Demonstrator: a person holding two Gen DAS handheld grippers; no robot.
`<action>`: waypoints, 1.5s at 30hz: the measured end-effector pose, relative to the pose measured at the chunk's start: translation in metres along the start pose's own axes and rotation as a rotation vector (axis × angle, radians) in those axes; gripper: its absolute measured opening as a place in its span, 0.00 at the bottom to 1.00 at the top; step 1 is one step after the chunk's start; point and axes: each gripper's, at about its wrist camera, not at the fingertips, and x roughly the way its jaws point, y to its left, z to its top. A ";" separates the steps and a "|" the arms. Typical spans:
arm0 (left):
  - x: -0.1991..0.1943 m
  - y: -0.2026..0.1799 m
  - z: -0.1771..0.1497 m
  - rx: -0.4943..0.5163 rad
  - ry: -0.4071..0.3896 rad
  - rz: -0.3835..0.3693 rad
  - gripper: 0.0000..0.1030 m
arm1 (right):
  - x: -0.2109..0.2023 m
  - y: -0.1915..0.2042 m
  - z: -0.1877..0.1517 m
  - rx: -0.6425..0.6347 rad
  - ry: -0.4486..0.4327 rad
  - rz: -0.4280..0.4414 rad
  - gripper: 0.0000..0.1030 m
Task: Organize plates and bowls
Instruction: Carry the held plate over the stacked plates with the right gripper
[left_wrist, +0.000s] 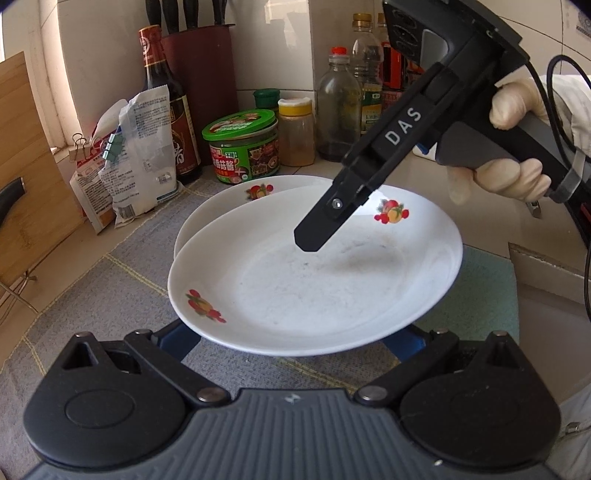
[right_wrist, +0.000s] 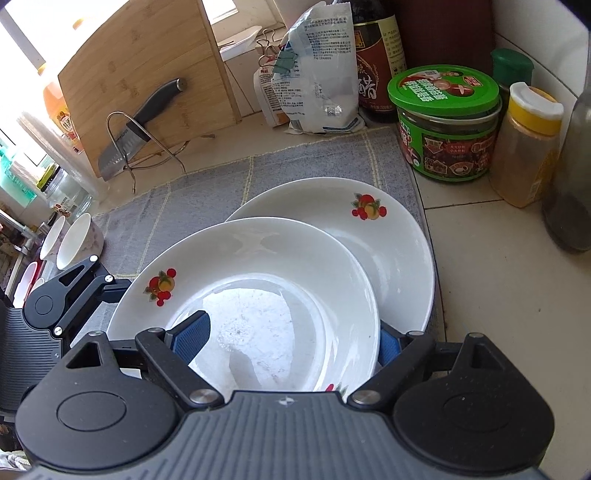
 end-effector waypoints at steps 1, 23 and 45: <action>0.001 0.000 0.001 0.003 0.001 -0.001 0.99 | 0.001 -0.001 0.000 0.002 0.001 -0.001 0.90; 0.018 0.005 0.006 0.043 0.031 0.005 0.99 | 0.000 -0.005 0.000 0.028 0.000 -0.015 0.90; 0.023 0.012 0.008 0.024 0.049 0.010 0.99 | -0.007 -0.005 -0.006 0.053 -0.013 -0.016 0.90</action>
